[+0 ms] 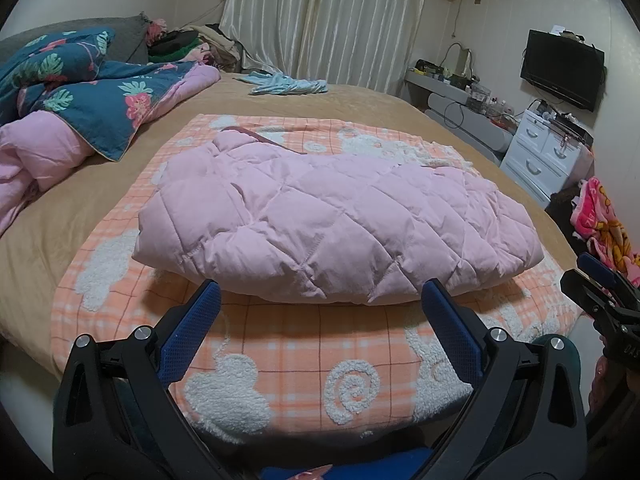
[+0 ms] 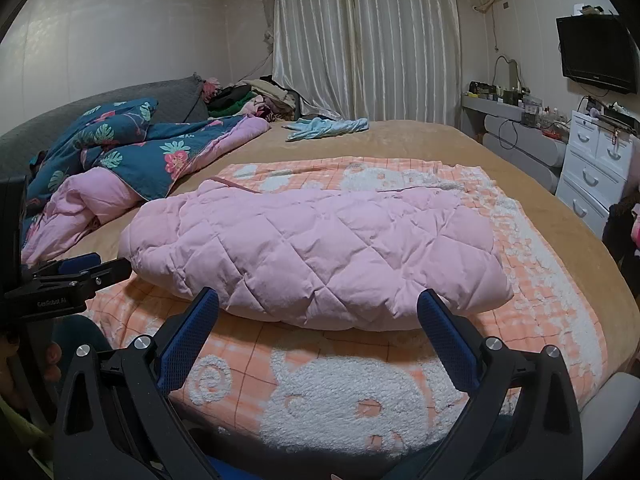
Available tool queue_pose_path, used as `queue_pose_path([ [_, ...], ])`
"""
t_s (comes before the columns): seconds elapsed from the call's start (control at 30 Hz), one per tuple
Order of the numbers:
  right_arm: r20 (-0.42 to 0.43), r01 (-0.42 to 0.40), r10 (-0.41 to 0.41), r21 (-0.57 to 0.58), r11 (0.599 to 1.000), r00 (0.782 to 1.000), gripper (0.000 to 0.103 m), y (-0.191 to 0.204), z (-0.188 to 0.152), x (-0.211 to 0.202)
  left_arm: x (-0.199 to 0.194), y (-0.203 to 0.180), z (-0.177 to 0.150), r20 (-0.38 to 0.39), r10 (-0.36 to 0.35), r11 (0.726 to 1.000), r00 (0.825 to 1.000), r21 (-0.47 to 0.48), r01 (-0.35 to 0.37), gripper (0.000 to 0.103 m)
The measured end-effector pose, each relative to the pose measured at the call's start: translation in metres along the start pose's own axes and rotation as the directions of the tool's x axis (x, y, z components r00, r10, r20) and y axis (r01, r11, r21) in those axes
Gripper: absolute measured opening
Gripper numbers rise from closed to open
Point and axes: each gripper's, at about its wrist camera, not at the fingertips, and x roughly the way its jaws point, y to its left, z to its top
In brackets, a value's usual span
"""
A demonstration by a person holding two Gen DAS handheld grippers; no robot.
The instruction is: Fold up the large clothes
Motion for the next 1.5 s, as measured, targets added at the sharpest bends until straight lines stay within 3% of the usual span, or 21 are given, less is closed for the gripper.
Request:
queue_pose_path([
  [1.5, -0.020, 0.005, -0.005, -0.005, 1.000, 1.000, 0.099, -0.0029, -0.0090, 0.0004, 0.0004, -0.0048, -0.0026, -0.017, 0.006, 1.000, 1.000, 0.014, -0.005, 0.094],
])
